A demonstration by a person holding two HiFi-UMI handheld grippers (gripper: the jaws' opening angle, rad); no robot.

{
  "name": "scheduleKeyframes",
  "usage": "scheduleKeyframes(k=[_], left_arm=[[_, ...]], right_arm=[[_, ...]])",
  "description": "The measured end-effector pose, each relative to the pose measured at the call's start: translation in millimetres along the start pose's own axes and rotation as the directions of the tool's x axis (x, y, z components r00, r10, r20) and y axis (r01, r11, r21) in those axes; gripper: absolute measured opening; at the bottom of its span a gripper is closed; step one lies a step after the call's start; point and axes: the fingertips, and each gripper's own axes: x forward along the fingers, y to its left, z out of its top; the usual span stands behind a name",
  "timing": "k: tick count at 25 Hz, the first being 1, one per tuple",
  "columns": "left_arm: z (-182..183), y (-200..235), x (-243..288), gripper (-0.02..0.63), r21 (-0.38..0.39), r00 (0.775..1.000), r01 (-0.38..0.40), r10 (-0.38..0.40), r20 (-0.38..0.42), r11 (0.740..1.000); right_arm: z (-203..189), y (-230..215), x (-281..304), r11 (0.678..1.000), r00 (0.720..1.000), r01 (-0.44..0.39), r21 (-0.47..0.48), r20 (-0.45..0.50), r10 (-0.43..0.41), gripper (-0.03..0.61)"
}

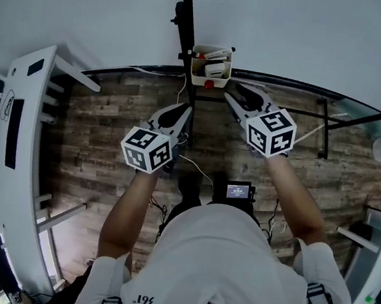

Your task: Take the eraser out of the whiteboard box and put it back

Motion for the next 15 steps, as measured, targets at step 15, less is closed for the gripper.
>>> scheduleKeyframes(k=[15], left_arm=[[-1.1,33.8,35.8,0.009,0.020,0.997,-0.075,0.076,-0.014,0.997]], right_arm=[[-7.0,-19.1,49.1,1.000,0.998,0.018,-0.024,-0.065,-0.019,0.175]])
